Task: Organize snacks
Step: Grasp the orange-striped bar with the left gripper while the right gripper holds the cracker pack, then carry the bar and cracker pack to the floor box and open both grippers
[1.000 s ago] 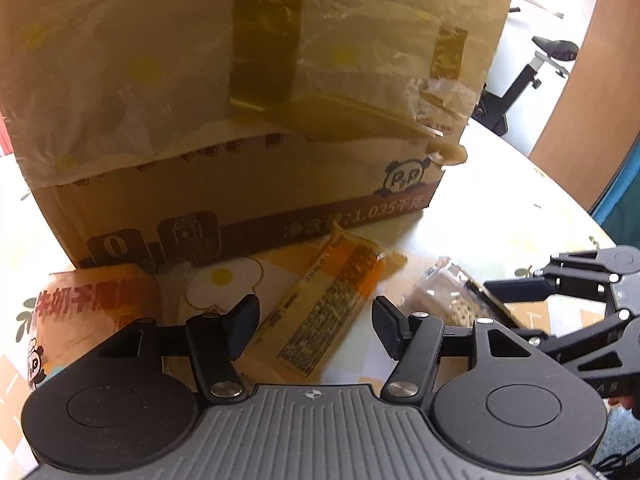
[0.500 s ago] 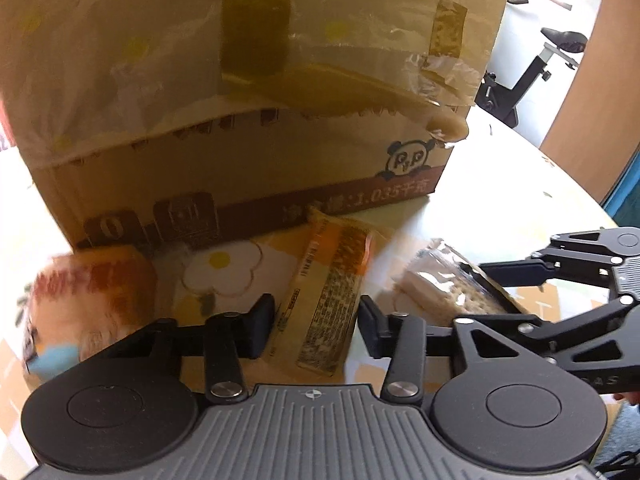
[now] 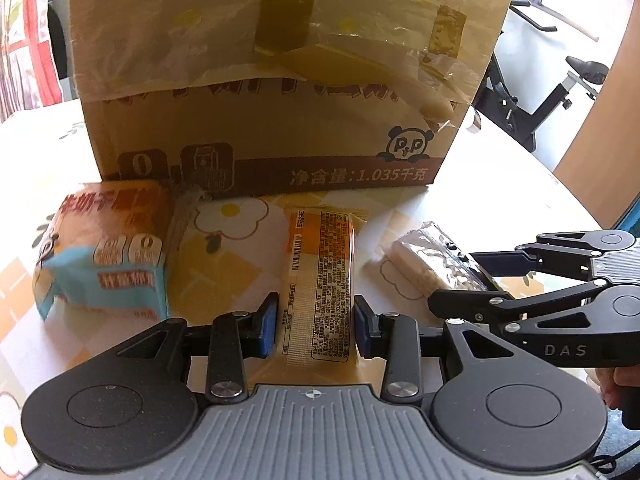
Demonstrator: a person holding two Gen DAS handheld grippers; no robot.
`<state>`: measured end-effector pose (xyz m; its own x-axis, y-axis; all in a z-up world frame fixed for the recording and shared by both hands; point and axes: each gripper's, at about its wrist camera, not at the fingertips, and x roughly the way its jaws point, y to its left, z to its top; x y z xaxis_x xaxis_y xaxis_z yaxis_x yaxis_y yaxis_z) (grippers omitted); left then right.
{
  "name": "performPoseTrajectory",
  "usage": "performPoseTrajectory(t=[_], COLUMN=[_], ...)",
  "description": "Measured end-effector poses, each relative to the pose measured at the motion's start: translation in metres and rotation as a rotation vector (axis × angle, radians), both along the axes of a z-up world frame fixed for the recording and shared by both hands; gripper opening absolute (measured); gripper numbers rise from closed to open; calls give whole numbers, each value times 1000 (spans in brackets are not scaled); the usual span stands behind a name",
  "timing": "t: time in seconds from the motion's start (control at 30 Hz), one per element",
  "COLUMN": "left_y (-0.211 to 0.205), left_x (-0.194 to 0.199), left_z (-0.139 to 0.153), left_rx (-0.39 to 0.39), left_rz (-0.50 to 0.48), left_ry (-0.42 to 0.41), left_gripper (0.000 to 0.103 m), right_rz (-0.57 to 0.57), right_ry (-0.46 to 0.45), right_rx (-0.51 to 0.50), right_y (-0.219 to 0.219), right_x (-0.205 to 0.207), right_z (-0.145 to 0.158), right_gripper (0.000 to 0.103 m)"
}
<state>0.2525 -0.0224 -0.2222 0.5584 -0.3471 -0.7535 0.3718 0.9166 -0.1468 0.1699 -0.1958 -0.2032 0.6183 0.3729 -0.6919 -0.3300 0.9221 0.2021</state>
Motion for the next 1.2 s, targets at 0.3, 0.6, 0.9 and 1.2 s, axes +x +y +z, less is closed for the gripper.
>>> performPoseTrajectory(t=[0.3, 0.6, 0.9, 1.2], left_y=[-3, 2, 17, 43], left_x=[-5, -16, -28, -47], left_z=[-2, 6, 33, 76], left_rx=[4, -41, -103, -172], left_rz=[12, 22, 75, 95], left_ry=[-4, -19, -95, -179], left_gripper=[40, 39, 39, 39], right_rz=[7, 35, 48, 69], right_ry=[-13, -64, -144, -204], right_rx=[-40, -34, 10, 77], right_y=[7, 6, 6, 4], right_x=[-2, -10, -13, -19], right_z=[-2, -2, 24, 53], right_gripper=[55, 49, 49, 49])
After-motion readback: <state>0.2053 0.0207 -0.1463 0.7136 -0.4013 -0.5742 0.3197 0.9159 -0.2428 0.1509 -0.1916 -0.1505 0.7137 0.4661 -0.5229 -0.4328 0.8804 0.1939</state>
